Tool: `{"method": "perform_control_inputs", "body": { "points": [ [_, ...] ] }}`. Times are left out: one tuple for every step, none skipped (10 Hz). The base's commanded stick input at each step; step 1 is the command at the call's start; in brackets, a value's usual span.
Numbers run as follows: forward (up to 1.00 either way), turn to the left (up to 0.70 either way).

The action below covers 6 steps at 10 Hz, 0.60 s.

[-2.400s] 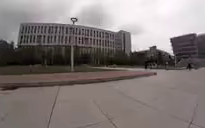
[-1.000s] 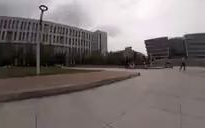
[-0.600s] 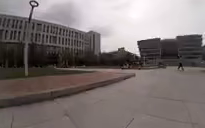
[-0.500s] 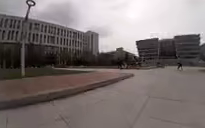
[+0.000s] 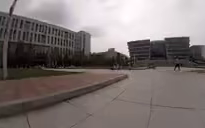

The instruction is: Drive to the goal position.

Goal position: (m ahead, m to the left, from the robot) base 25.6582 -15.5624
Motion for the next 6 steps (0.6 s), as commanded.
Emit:
{"method": "perform_control_inputs", "body": {
  "points": [
    [1.0, -0.27],
    [1.0, -0.27],
    [1.0, -0.27],
    [1.0, -0.27],
    [1.0, -0.27],
    [1.0, -0.27]
  ]
}}
